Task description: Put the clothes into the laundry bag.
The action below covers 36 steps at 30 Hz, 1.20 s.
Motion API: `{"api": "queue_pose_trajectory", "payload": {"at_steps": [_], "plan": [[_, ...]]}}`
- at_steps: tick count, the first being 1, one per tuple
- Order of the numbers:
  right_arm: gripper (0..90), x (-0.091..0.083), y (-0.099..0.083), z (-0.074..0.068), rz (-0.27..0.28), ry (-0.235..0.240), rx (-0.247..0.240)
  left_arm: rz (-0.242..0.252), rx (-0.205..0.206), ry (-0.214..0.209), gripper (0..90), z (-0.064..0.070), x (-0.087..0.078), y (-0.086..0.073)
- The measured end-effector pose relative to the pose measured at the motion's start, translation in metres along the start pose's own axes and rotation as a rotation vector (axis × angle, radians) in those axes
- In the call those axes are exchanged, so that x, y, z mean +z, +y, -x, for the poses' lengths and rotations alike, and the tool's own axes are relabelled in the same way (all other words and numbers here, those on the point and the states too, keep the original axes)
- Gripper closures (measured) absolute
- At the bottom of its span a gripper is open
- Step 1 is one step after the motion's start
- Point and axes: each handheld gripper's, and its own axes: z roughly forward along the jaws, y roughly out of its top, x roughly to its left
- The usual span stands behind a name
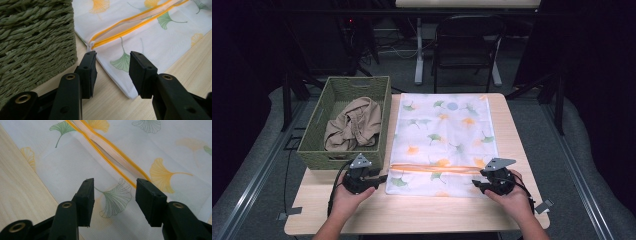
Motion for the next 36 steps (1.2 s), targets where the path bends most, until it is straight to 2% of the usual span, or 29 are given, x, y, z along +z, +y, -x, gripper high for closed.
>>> {"api": "queue_pose_trajectory", "payload": {"at_steps": [5,7,9,11,12,17,19,22,24,27,30,32,35,36], "plan": [[49.0,0.003,-0.002,0.0,0.006,0.005,0.023,-0.008,-0.001,0.024,55.3,0.0,0.001,-0.001],[49.0,0.004,-0.002,0.0,0.008,0.007,0.026,-0.012,0.0,0.022,54.5,0.0,0.001,0.0],[48.9,0.004,-0.003,0.0,0.01,0.001,0.026,-0.017,0.012,0.045,53.5,0.001,0.003,-0.001],[48.9,0.004,-0.003,0.0,0.013,-0.003,0.022,-0.021,0.013,0.046,53.2,0.001,0.003,-0.001],[48.9,0.003,-0.003,0.0,0.034,-0.008,0.026,-0.02,0.006,0.048,53.2,0.0,0.003,-0.001],[48.9,0.0,-0.005,0.005,0.042,-0.009,0.056,-0.007,-0.018,0.049,53.4,-0.001,0.002,0.0],[48.9,-0.002,-0.006,0.006,0.054,-0.015,0.068,-0.022,-0.018,0.028,54.5,-0.002,0.0,0.003],[48.1,-0.002,-0.006,0.007,0.053,-0.017,0.068,-0.017,-0.011,0.023,55.2,-0.001,-0.004,0.005],[47.9,-0.002,-0.006,0.008,0.053,-0.018,0.068,-0.012,-0.022,0.012,55.4,-0.002,-0.005,0.006],[47.7,-0.003,-0.006,0.007,0.053,-0.019,0.065,0.008,-0.019,0.014,55.4,-0.003,-0.017,0.011],[47.7,-0.004,-0.005,0.007,0.056,-0.027,0.06,0.02,-0.044,-0.02,55.6,-0.005,-0.024,0.014],[47.7,-0.005,-0.005,0.006,0.068,-0.028,0.072,0.036,-0.043,0.016,53.6,-0.007,-0.038,0.024],[47.1,-0.003,-0.004,0.004,0.069,-0.016,0.084,0.052,-0.047,0.038,51.4,-0.01,-0.054,0.038],[47.1,-0.003,-0.004,0.004,0.069,-0.016,0.084,0.052,-0.047,0.038,50.8,-0.01,-0.054,0.038]]}}
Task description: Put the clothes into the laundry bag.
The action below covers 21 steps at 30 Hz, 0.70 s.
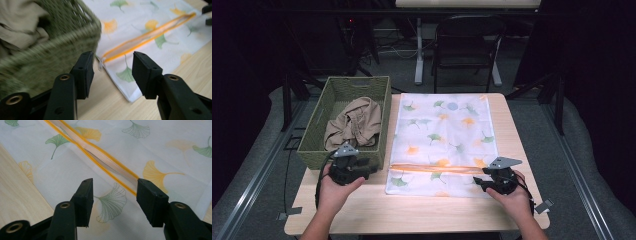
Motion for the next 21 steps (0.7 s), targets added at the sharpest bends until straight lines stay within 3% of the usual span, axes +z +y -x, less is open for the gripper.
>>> {"api": "queue_pose_trajectory", "payload": {"at_steps": [1,3,6,9,12,13,17,21], "plan": [[46.7,0.002,0.0,-0.002,0.004,-0.001,-0.003,-0.015,0.019,0.037,49.1,-0.002,-0.006,0.011],[46.5,0.001,0.001,-0.003,0.002,0.005,-0.01,-0.03,0.023,0.072,45.8,-0.004,-0.009,0.021],[46.0,0.0,0.001,-0.004,0.0,0.002,-0.011,-0.04,0.02,0.085,44.3,-0.008,-0.012,0.03],[45.6,0.0,0.001,-0.002,0.002,0.003,-0.004,-0.038,-0.014,0.106,42.8,-0.02,-0.015,0.047],[45.4,0.0,0.0,-0.001,0.005,0.003,-0.002,-0.044,-0.01,0.13,42.6,-0.027,-0.016,0.055],[44.9,0.0,0.0,-0.001,0.006,0.003,0.003,-0.041,-0.016,0.157,42.5,-0.032,-0.016,0.062],[44.6,0.001,-0.001,0.0,0.007,0.008,0.009,-0.052,-0.031,0.164,41.3,-0.042,-0.015,0.071],[44.6,0.003,-0.002,0.0,0.006,0.015,0.019,-0.07,-0.057,0.206,39.3,-0.06,-0.008,0.083]]}}
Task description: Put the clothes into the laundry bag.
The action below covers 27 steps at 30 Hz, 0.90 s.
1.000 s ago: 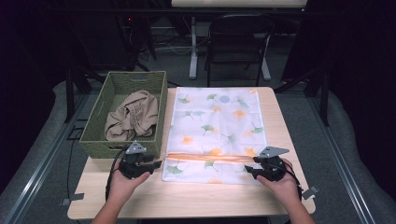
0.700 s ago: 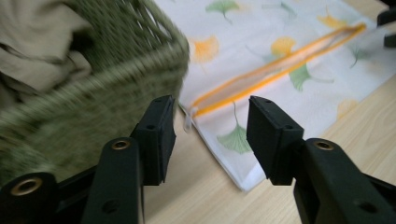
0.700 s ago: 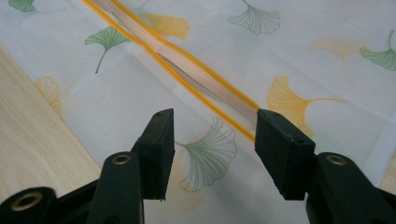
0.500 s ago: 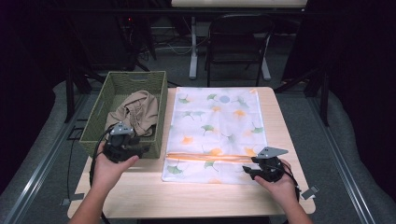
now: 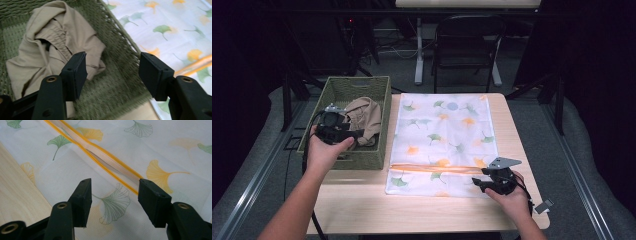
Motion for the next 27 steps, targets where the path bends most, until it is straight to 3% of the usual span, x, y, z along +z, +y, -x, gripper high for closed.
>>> {"api": "queue_pose_trajectory", "payload": {"at_steps": [5,7,14,21,27], "plan": [[44.5,0.001,-0.001,0.0,-0.005,-0.001,0.002,-0.01,-0.049,0.033,37.8,-0.013,0.011,0.009],[44.4,0.002,-0.001,0.0,-0.007,0.002,0.004,-0.024,-0.082,0.065,37.8,-0.022,0.022,0.014],[44.3,0.004,-0.003,0.002,-0.005,0.008,0.011,-0.094,-0.137,0.105,37.4,-0.039,0.047,0.02],[44.3,0.005,-0.004,0.003,-0.012,0.014,0.02,-0.138,-0.16,0.135,37.4,-0.054,0.064,0.026],[44.3,0.006,-0.004,0.003,-0.014,0.01,0.021,-0.167,-0.201,0.149,31.1,-0.062,0.078,0.026]]}}
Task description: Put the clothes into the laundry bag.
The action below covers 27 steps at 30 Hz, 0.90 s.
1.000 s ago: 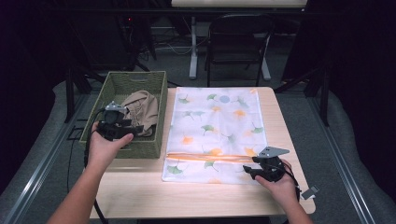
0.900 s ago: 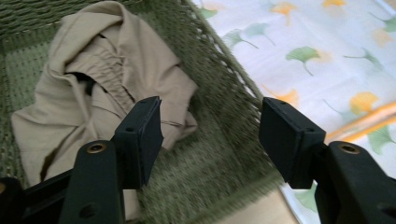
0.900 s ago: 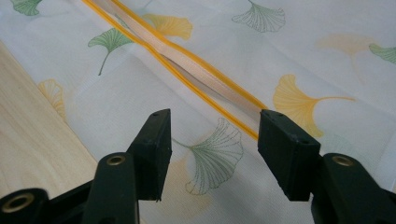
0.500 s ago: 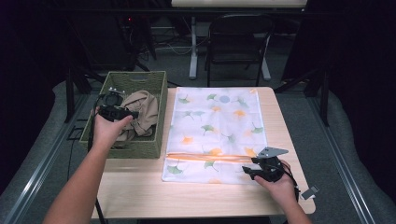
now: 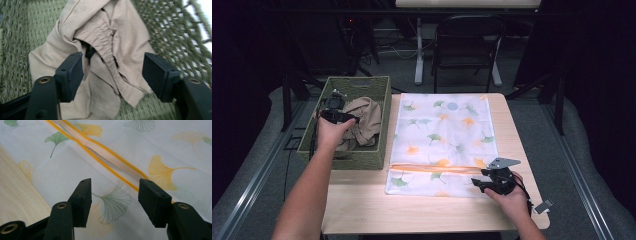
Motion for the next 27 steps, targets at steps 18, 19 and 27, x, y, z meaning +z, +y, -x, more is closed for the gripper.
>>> {"api": "queue_pose_trajectory", "payload": {"at_steps": [18,19,27], "plan": [[44.1,0.002,-0.001,-0.001,-0.013,0.016,-0.009,-0.093,-0.107,-0.014,24.0,-0.015,0.046,0.002],[44.0,0.003,-0.001,-0.002,-0.005,0.014,-0.008,-0.098,-0.11,-0.027,23.0,-0.014,0.05,0.002],[44.0,0.004,-0.001,-0.003,-0.008,0.014,-0.015,-0.115,-0.117,-0.041,23.1,-0.01,0.06,0.005]]}}
